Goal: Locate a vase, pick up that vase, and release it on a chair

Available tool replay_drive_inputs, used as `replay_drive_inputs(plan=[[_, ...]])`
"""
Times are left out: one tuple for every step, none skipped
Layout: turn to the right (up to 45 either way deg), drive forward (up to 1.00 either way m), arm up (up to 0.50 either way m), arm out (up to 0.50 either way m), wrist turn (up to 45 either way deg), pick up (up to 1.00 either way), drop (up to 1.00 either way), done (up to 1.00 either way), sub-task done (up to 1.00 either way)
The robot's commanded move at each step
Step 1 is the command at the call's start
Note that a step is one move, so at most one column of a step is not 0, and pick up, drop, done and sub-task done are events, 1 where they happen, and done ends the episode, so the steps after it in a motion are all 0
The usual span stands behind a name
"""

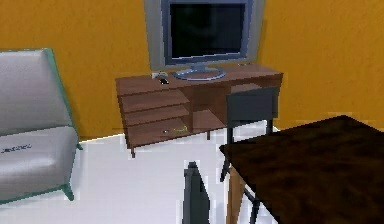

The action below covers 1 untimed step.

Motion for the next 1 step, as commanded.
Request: replay_drive_inputs(plan=[[0.0,0.0,0.0,0.0,-21.0,0.0,0.0,0.0,0.0]])
